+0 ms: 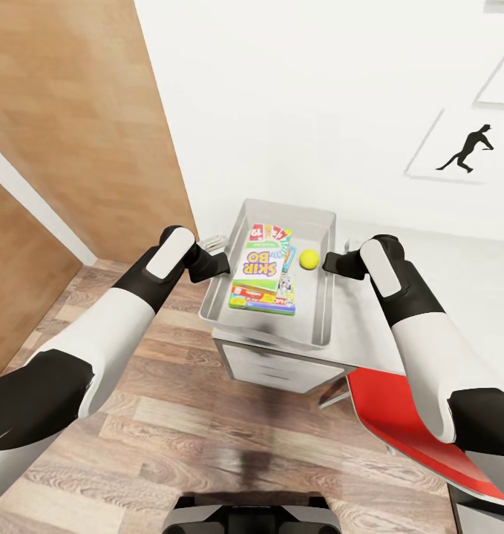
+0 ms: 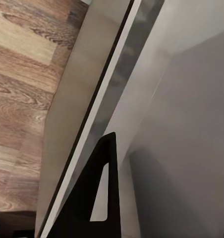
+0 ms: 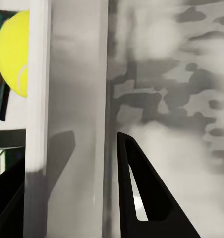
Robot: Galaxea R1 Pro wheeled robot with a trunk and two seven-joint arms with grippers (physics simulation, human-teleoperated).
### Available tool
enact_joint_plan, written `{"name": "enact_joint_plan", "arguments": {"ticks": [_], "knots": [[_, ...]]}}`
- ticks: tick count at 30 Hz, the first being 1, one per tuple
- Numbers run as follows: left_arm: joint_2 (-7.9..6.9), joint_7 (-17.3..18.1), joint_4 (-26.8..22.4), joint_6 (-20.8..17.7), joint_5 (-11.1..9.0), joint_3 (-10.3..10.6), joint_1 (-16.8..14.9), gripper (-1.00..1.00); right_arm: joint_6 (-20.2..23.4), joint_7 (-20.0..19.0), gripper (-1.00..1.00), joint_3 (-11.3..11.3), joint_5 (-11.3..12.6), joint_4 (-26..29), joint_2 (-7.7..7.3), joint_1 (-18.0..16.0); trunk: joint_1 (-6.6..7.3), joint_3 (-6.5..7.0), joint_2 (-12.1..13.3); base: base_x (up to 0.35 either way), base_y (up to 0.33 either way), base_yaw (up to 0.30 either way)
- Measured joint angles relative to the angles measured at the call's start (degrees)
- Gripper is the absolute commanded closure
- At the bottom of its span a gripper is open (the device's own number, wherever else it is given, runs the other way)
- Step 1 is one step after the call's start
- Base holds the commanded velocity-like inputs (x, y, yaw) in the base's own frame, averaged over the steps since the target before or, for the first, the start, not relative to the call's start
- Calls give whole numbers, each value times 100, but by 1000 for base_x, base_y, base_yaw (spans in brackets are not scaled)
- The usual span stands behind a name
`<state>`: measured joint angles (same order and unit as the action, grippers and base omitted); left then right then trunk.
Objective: Put all the toys in the child's room - the three board games (two on the bed and one on the table), the two jigsaw puzzles on the table, and the tennis ball on the table - inside the toy box on the table in the child's room.
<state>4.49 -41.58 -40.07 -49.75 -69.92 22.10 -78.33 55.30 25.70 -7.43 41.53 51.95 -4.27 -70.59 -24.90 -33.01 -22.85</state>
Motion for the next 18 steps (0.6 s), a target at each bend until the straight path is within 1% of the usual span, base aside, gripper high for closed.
{"name": "enact_joint_plan", "arguments": {"ticks": [2,3,4,5,6,18], "knots": [[-2,-1,-4,12,-7,8,5,100,-6,1,100,-3,-3,-2,0,0,2,0,0,0,-1,0],[-3,-1,-3,18,-13,13,5,-100,-7,2,100,-3,-4,-2,0,-1,3,0,0,0,0,0],[-6,3,-5,2,-20,41,0,-100,-4,4,-100,-5,-3,-3,-1,-3,1,0,0,0,0,0],[-5,8,-39,66,-112,42,30,-100,-119,-8,-100,0,73,6,5,-10,-2,0,-1,0,0,0],[-7,7,-113,109,-138,42,76,-100,-123,-9,-100,0,77,8,5,-14,-3,0,-1,0,0,0],[-21,9,-103,173,-225,36,83,-100,-123,-8,-100,1,77,23,4,-45,1,0,0,0,0,0]]}}
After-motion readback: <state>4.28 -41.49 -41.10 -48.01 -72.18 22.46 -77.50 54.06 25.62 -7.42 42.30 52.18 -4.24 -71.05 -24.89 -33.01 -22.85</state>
